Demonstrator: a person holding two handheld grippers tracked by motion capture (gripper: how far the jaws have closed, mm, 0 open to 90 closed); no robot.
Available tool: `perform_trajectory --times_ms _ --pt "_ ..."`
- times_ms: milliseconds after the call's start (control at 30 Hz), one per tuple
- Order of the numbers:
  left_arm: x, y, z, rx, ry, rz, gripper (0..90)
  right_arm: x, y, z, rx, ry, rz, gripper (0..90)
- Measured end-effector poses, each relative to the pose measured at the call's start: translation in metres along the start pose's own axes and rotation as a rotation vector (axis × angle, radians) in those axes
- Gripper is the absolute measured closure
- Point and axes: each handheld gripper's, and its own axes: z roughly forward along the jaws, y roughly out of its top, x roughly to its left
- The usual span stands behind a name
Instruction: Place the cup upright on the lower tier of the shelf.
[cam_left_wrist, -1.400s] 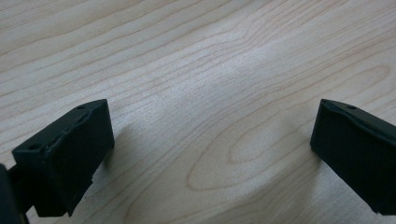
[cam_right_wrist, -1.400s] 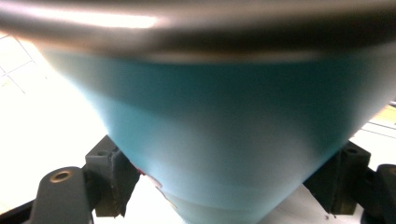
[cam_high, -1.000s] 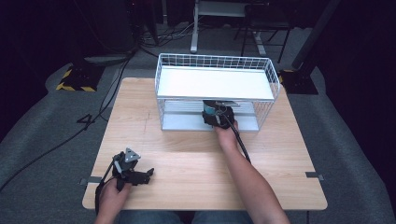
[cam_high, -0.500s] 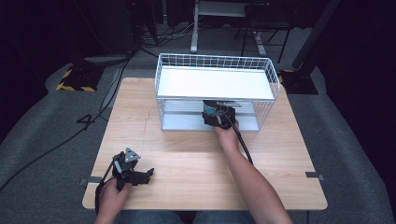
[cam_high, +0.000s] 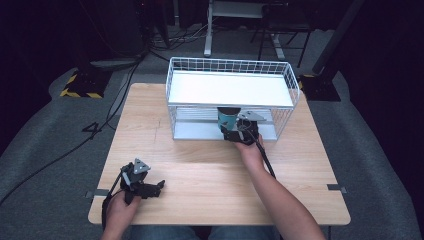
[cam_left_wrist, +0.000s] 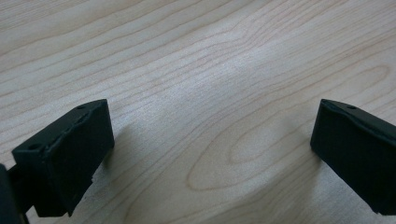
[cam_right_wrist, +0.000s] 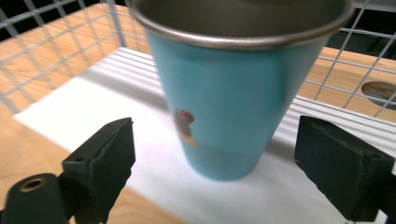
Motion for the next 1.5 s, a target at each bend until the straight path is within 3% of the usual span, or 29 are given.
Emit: perform_trajectory --times_ms 400,767,900,1167,1367,1500 --pt "0.000 0.000 0.000 0.000 0.000 0.000 0.0 -0.001 -0.003 -0.059 0.002 0.054 -0.068 14.8" --pt "0.000 0.000 0.000 0.002 -0.002 0.000 0.0 -0.022 -0.018 -0.115 0.015 0.061 -0.108 16.0" --pt "0.000 0.000 0.000 0.002 -0.002 0.000 0.0 -0.032 -0.025 -0.134 0.020 0.087 -0.075 16.1" --pt "0.000 0.000 0.000 0.000 0.000 -0.001 0.0 -0.051 -0.042 -0.171 0.020 0.046 -0.106 16.1" --pt "-0.001 0.001 0.001 -0.003 0.006 -0.005 0.0 -0.067 -0.062 -0.198 0.055 0.044 -0.069 16.1" --pt "-0.001 0.001 0.001 -0.003 0.006 -0.005 0.0 -0.071 -0.069 -0.206 0.059 0.027 -0.084 16.1"
